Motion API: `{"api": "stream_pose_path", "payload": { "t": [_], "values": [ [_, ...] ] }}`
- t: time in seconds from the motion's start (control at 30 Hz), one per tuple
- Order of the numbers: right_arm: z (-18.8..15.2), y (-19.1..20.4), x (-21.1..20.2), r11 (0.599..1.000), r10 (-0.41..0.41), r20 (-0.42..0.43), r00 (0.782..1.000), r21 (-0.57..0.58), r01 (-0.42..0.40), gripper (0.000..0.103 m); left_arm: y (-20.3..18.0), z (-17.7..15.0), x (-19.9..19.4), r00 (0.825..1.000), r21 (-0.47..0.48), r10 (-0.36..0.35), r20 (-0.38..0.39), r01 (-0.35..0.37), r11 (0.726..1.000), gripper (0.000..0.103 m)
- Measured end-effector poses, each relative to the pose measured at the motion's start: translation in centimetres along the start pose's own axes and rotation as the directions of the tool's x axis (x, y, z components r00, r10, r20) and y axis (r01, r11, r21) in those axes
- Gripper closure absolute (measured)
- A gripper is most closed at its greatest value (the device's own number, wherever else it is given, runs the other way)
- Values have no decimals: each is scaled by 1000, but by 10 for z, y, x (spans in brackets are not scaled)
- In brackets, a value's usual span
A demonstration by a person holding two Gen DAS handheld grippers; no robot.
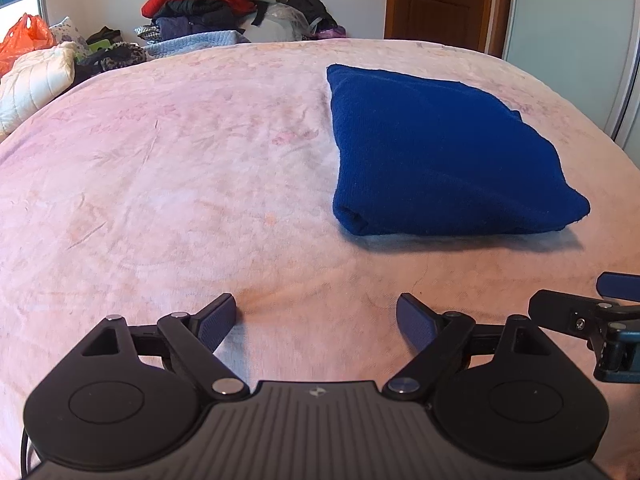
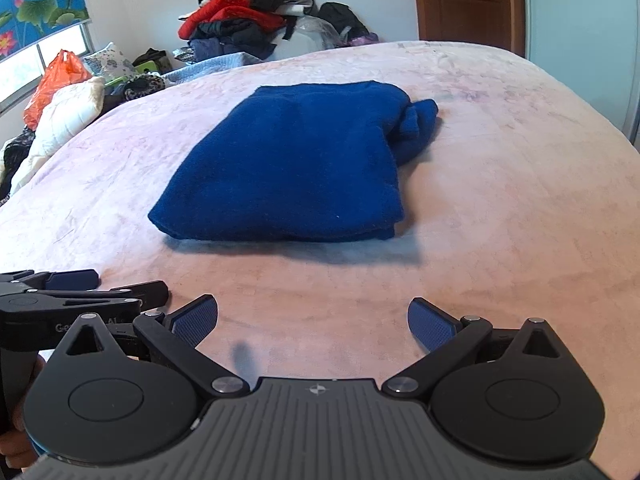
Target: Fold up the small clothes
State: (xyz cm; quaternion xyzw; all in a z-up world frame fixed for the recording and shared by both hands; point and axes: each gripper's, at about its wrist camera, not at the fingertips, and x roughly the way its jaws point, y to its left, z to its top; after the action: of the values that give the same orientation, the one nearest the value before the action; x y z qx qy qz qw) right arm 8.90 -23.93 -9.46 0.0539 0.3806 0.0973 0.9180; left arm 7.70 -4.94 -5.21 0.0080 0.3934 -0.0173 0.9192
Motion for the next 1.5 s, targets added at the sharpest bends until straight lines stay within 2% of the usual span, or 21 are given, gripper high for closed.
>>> {"api": "stream_pose_path", "payload": {
  "t": [0.17, 0.3, 0.77, 1.5],
  "values": [
    [-2, 2, -2, 1000, -5, 4, 1000, -7, 5, 1, -1, -1, 0, 1000, 2, 7, -4, -7, 1000, 12],
    [-2, 1, -1, 1000, -6, 2, 1000, -6, 6, 1, 0, -2, 2, 1000, -2, 14, -13, -14, 1000, 5],
    [-3, -1, -1, 1000, 6, 2, 1000, 12, -6, 0, 1, -4, 5, 1000, -20, 16, -16, -16, 1000, 0],
    [-5, 4, 0, 1000, -7, -10, 1000, -21, 7, 0, 1, -8, 3, 1000, -12, 14, -3, -14, 1000, 0]
  ]
}}
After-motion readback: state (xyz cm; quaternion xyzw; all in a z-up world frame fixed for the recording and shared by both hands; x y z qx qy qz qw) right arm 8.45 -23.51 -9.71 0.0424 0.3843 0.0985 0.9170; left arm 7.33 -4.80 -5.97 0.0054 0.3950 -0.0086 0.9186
